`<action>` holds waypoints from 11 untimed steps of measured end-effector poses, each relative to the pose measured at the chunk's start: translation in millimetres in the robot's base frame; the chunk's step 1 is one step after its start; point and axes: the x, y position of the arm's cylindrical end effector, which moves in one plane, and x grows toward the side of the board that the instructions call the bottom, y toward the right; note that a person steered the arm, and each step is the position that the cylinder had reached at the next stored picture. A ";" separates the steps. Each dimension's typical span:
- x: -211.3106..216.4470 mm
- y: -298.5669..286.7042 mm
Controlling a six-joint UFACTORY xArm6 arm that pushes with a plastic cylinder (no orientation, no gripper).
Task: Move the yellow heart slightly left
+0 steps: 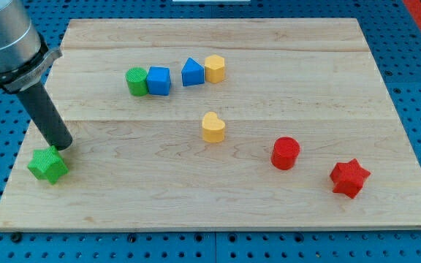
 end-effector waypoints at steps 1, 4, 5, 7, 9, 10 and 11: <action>-2.9 64.8; -27.8 282.7; -44.9 263.3; -31.2 189.9; 6.5 236.0; 10.0 188.9; -12.6 188.2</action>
